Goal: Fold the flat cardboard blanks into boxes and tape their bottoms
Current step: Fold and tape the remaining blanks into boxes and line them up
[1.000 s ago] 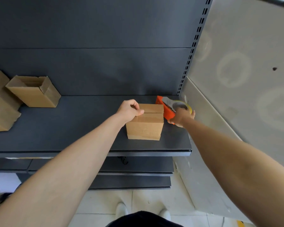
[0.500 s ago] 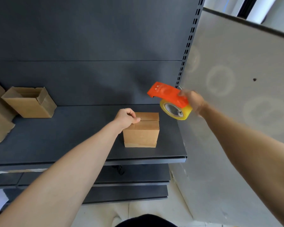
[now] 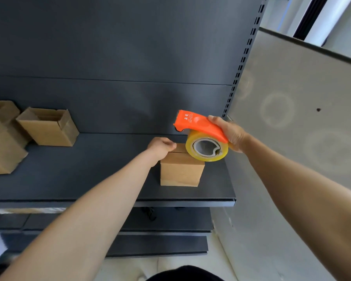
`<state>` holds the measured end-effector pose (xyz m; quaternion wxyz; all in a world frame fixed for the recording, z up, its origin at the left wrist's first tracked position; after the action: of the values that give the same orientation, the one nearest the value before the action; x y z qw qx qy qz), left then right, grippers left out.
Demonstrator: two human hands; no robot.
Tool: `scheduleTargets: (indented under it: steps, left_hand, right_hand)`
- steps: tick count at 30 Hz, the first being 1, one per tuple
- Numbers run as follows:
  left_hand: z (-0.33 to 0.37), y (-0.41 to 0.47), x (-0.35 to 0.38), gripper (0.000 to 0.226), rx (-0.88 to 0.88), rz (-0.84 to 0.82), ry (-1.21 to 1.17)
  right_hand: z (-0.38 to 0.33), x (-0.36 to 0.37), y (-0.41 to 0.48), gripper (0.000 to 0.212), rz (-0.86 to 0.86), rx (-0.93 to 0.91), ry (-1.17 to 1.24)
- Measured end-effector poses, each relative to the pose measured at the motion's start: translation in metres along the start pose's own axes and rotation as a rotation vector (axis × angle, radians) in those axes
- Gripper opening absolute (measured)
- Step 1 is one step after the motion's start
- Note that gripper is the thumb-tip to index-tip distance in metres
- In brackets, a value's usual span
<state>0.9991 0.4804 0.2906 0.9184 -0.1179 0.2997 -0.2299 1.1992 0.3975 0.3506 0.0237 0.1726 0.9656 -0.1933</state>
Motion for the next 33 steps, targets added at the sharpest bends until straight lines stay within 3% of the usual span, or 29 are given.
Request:
scheduleTargets:
  steps: [3,7,13,18,22,26,33]
  left_hand:
    - [0.010,-0.006,-0.016,0.037,0.015,0.069,-0.207]
    - [0.023,-0.016,-0.020,0.055,-0.077,-0.254,-0.698]
    - [0.035,-0.024,-0.018,0.026,-0.101,-0.331,-0.915]
    - [0.035,-0.023,-0.011,0.009,-0.108,-0.366,-1.015]
    - [0.031,-0.018,-0.008,0.021,-0.084,-0.313,-1.031]
    - [0.020,-0.015,-0.001,0.017,-0.089,-0.262,-0.935]
    - [0.006,-0.005,0.006,0.019,-0.110,-0.125,-0.876]
  right_hand:
    - [-0.004,0.004,-0.001,0.061,-0.006,-0.008,-0.026]
    - [-0.007,0.005,-0.003,0.053,-0.011,-0.023,-0.051]
    - [-0.009,0.007,-0.007,0.038,-0.002,-0.049,-0.050]
    - [-0.010,0.008,-0.009,0.036,-0.001,-0.054,-0.048]
    - [-0.009,0.006,-0.010,0.037,-0.014,-0.057,-0.052]
    - [-0.010,0.005,-0.008,0.039,-0.028,-0.070,-0.063]
    - [-0.021,0.007,-0.005,0.084,-0.107,-0.040,-0.218]
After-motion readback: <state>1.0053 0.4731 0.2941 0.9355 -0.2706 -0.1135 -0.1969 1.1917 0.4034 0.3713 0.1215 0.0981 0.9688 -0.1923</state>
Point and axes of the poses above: each hand's wrist, its own y-axis towards the middle knuckle, its own x-axis out of the palm, z = x × y, the point moved 3 cm from there along y, towards the middle knuckle, and after that the axes turned 5 degrees about y, right-handed, at the moved point
